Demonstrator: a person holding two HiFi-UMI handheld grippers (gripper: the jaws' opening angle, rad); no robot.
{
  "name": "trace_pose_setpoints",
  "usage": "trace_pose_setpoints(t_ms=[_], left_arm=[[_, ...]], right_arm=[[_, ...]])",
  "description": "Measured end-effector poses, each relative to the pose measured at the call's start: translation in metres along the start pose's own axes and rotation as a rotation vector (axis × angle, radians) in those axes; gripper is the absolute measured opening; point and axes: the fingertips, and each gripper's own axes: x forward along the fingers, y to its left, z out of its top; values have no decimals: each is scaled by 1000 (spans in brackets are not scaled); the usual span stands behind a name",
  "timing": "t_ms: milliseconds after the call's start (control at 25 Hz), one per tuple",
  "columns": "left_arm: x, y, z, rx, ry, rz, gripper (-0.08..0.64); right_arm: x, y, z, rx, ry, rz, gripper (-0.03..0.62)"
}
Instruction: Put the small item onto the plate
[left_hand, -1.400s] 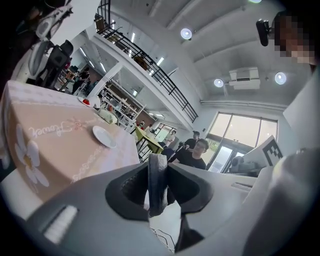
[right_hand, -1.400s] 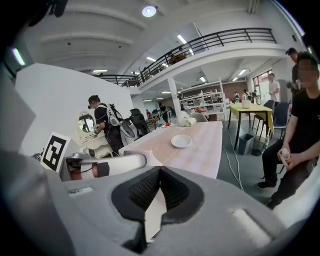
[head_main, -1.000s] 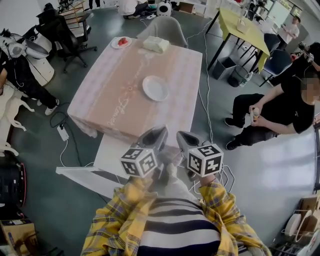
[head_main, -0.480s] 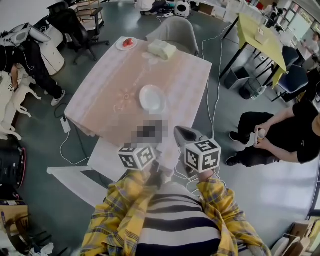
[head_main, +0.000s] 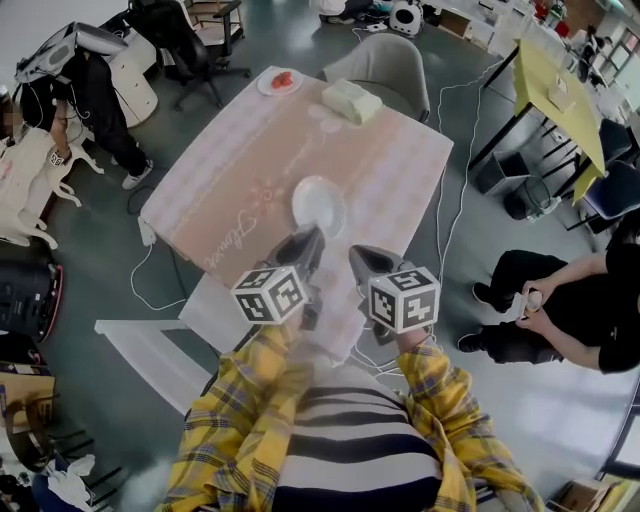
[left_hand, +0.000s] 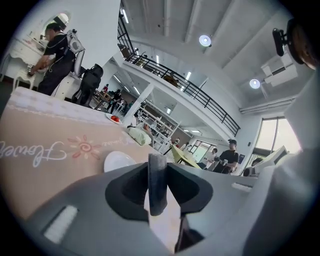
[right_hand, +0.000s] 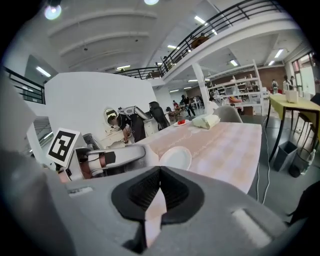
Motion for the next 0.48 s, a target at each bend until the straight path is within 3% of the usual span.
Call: trace_pose_setpoints(t_ms=[480], left_arm=[[57, 27, 15, -1, 46, -7, 94]], right_arm=[[49, -22, 19, 17, 46, 2, -3]])
